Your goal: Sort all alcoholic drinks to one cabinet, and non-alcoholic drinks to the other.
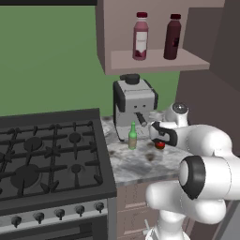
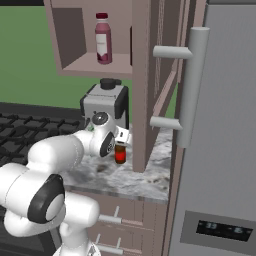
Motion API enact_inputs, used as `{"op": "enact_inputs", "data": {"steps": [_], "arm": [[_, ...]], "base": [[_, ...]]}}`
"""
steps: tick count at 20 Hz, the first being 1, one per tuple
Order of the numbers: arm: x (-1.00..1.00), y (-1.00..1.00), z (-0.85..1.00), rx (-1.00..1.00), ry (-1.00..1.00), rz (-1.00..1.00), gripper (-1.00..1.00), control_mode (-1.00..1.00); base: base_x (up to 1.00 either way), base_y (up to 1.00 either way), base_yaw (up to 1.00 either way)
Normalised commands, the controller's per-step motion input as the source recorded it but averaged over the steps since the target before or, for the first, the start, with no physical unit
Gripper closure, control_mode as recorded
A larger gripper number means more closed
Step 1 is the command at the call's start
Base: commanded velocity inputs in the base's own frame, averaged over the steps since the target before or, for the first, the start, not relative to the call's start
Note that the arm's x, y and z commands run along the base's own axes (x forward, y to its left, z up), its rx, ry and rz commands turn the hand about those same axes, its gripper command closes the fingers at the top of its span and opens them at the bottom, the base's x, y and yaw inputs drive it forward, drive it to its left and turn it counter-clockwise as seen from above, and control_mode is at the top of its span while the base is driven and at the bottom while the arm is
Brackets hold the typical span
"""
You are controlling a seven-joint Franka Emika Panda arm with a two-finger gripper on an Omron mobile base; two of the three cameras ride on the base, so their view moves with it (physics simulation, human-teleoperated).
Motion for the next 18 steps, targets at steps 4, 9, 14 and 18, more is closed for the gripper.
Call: {"op": "enact_inputs", "data": {"steps": [4, 9, 14, 18], "arm": [[0.09, 0.00, -0.09, 0.00, 0.01, 0.00, -1.00, -1.00], [0.08, 0.00, -0.10, 0.00, 0.01, 0.00, -1.00, -1.00], [0.07, 0.00, -0.08, 0.00, 0.00, 0.00, -1.00, -1.00], [0.08, 0.00, -0.07, 0.00, 0.00, 0.00, -1.00, -1.00]], "base": [[0.00, 0.00, 0.00], [0.00, 0.00, 0.00], [0.00, 0.00, 0.00], [0.00, 0.00, 0.00]]}}
